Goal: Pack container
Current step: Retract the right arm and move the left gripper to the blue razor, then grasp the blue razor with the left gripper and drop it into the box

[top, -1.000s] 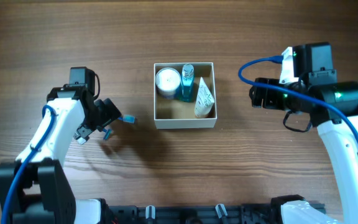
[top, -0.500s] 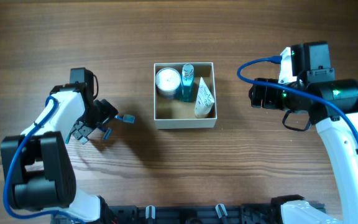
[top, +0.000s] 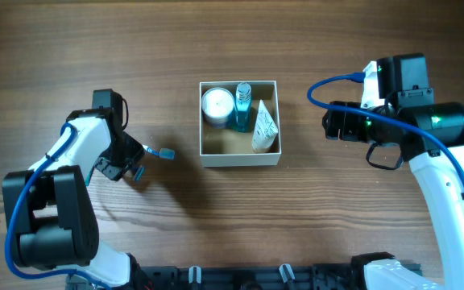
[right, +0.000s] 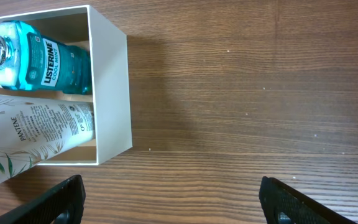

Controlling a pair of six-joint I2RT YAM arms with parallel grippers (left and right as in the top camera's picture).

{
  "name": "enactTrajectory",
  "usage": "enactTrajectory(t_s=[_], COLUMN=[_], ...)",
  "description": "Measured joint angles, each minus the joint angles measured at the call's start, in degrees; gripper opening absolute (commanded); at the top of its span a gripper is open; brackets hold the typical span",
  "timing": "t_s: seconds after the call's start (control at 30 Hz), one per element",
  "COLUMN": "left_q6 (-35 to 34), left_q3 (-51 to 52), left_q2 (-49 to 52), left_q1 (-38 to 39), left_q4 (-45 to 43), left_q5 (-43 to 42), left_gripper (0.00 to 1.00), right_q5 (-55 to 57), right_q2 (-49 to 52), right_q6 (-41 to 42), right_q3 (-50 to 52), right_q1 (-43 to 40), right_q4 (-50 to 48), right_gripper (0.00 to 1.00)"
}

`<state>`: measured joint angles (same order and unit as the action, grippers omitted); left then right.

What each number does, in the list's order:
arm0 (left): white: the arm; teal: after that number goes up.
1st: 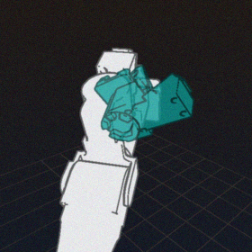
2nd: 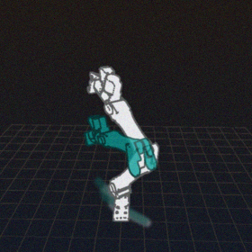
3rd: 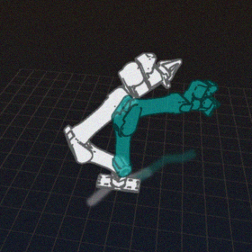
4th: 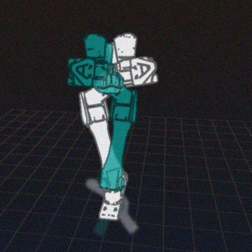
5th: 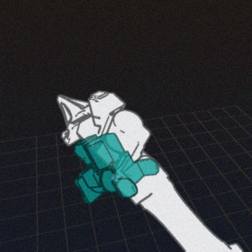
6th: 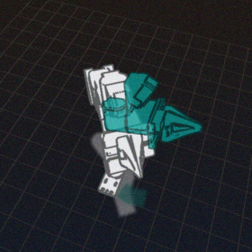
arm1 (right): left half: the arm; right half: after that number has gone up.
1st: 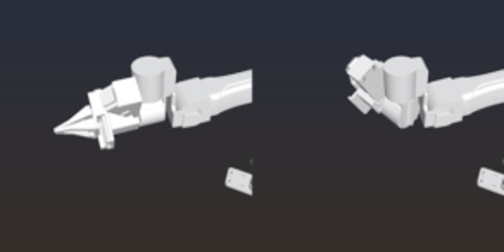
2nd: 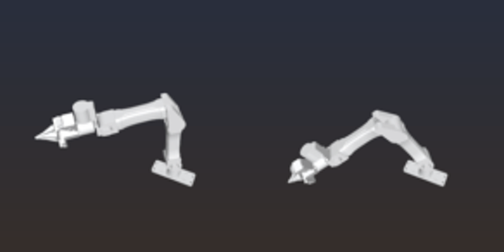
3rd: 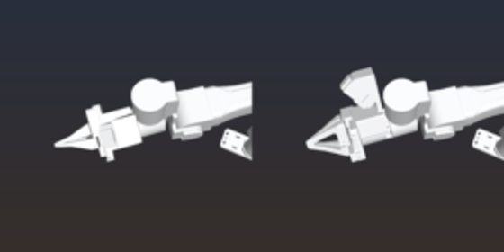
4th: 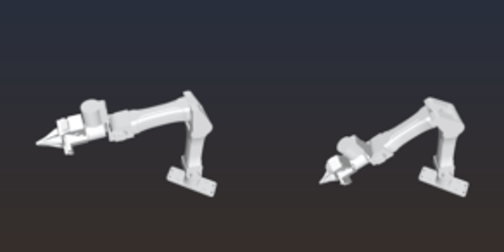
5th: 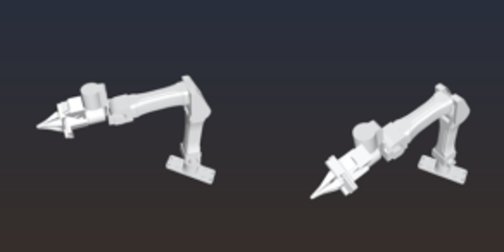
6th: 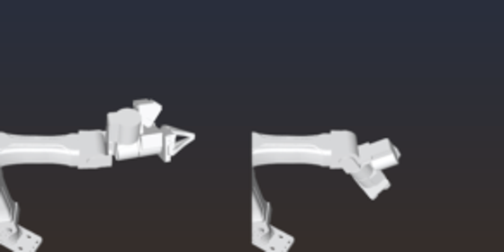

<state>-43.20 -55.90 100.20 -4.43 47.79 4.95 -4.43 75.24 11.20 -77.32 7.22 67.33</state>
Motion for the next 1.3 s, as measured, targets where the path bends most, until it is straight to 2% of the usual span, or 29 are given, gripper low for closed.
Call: enactTrajectory(t_s=[0.23,0.37,0.57,0.77,0.93,1.0,1.17,1.3], left_q6=[-0.2,-0.3,-0.4,0.5,0.8,0.0,-1.6,-5.0], left_q3=[-1.0,-1.3,-2.0,-8.8,-15.1,-15.3,-15.4,-15.4], left_q2=[1.8,2.2,2.3,-2.3,-16.8,-21.3,-21.1,-18.8], left_q1=[0.0,0.0,0.0,1.2,9.9,17.0,30.2,36.2], left_q4=[0.0,-0.3,1.1,11.5,13.5,13.3,6.5,0.9], left_q5=[-0.3,-0.3,-0.2,0.4,1.3,1.1,0.1,-0.5], left_gripper=[0.20,0.04,0.04,0.04,0.04,0.04,0.04,0.04], right_q5=[0.0,0.0,0.0,0.0,0.0,0.0,0.0,0.0], right_q2=[0.0,0.0,0.0,0.1,0.2,0.3,0.3,0.3], right_q6=[0.0,0.0,0.0,0.0,0.0,0.0,0.0,0.0], right_q3=[0.0,0.0,0.0,0.0,0.0,0.0,0.0,0.0], right_q1=[0.0,0.0,0.0,0.0,0.0,0.0,0.0,0.0], right_q4=[0.4,0.4,0.4,0.4,0.4,0.4,0.4,0.4], right_gripper=[0.91,0.91,0.91,0.91,0.91,0.91,0.91,0.91])
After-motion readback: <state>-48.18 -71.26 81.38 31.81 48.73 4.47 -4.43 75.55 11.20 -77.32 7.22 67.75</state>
